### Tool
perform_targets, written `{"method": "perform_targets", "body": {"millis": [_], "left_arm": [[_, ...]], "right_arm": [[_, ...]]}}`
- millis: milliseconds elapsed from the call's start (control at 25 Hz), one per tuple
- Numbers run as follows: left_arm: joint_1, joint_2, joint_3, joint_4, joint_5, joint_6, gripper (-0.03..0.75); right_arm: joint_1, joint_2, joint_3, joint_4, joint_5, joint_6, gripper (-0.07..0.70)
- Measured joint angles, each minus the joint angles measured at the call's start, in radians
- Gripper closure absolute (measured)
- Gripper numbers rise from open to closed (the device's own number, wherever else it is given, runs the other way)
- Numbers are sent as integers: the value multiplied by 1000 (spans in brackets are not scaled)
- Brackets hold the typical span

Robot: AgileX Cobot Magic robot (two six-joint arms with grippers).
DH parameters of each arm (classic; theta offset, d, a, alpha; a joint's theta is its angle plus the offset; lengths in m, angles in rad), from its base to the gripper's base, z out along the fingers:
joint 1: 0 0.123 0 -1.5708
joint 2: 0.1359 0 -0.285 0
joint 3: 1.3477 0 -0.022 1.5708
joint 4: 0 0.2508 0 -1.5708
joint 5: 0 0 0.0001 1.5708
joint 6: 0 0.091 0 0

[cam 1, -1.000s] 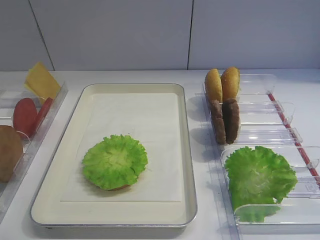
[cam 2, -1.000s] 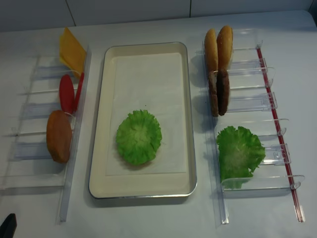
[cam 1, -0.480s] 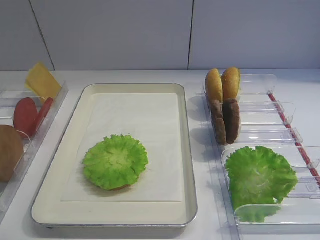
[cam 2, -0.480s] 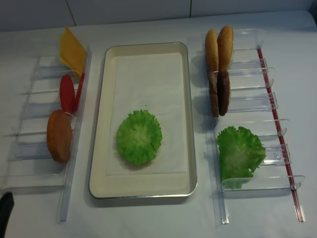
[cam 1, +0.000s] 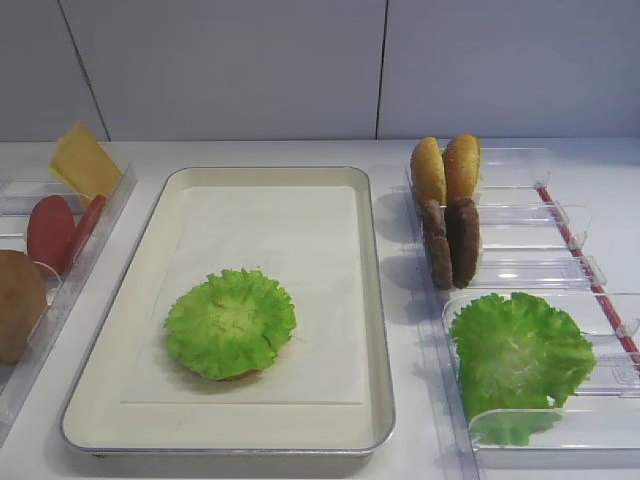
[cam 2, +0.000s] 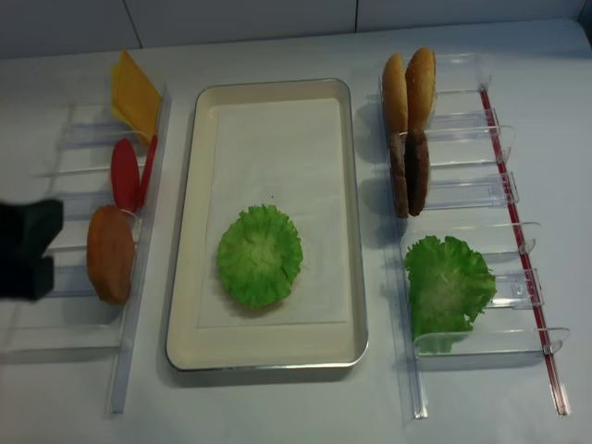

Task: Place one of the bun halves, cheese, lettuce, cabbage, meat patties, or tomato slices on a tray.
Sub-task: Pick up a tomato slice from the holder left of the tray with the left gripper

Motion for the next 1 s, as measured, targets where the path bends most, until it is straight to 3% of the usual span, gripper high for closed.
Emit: {"method": "perform_targets", "body": {"millis": [160, 320, 480, 640, 760, 1000], "left_arm": [[-74, 135, -68, -17, -7, 3, 260], [-183, 274, -108, 38, -19, -106, 272], [-313, 421, -157, 235, -29, -319, 283], [-410, 563, -220, 508, 17, -584, 286], [-437, 658, -260, 629, 46, -696, 288], [-438, 801, -313, 663, 59, -760, 290]], "right_arm": [[0, 0, 0, 0, 0, 0, -61], [0, 0, 0, 0, 0, 0, -61], [0, 0, 0, 0, 0, 0, -61], [0, 0, 0, 0, 0, 0, -61], [0, 0, 0, 0, 0, 0, -61], [0, 0, 0, 0, 0, 0, -61]]}}
